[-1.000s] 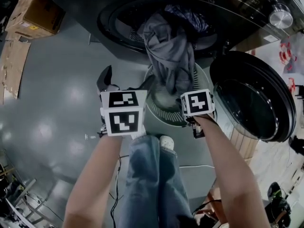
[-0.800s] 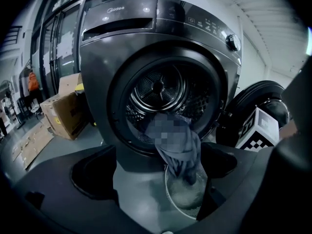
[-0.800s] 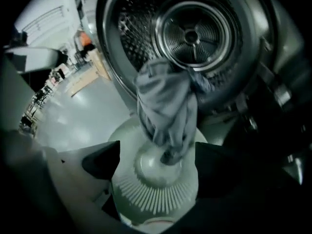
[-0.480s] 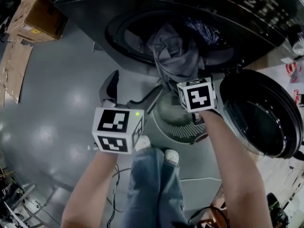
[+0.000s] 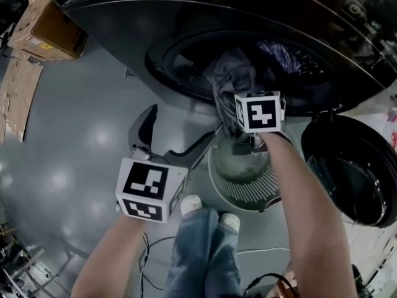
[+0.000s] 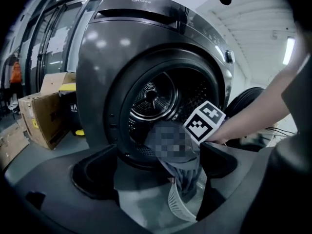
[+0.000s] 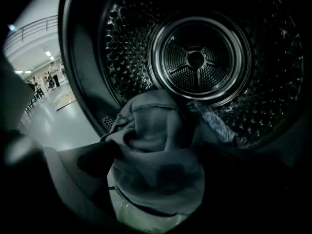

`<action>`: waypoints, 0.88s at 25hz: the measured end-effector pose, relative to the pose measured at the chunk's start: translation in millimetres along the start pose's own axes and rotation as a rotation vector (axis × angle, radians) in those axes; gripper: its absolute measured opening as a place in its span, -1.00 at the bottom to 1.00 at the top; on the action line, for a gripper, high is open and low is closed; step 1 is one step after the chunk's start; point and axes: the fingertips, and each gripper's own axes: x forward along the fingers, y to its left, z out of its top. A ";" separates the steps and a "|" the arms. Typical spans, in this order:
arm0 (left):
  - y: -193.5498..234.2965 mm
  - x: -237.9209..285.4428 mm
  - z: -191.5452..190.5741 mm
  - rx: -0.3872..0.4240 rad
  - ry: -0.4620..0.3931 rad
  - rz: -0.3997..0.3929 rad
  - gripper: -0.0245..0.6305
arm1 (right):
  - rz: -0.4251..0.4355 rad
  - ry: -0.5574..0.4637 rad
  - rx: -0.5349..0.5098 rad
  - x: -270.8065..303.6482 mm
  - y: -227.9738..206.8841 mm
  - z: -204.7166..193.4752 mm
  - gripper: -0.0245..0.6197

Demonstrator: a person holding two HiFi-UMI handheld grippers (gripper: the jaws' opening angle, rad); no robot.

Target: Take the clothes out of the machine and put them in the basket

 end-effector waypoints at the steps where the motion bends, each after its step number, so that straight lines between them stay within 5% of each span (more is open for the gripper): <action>1: 1.1 1.9 -2.7 0.010 0.006 -0.005 0.71 | 0.011 0.026 0.010 7.2 2.1 -3.3 0.75; 5: 3.7 9.7 -13.0 0.041 0.021 -0.018 0.71 | 0.011 0.130 -0.014 28.0 6.4 -21.6 0.75; 9: 1.3 18.3 -22.3 0.061 0.044 -0.032 0.71 | -0.030 0.126 0.003 34.3 0.3 -24.7 0.73; 10: 1.3 19.4 -23.3 0.060 0.048 -0.031 0.71 | -0.034 0.130 -0.014 33.8 0.8 -23.8 0.65; 14: 2.2 21.7 -20.6 0.041 0.045 -0.009 0.71 | -0.026 0.182 -0.049 21.2 1.7 -24.1 -0.39; 22: -2.8 16.4 3.4 0.042 0.029 0.022 0.70 | -0.012 0.116 -0.038 -9.1 -1.0 -16.2 -0.54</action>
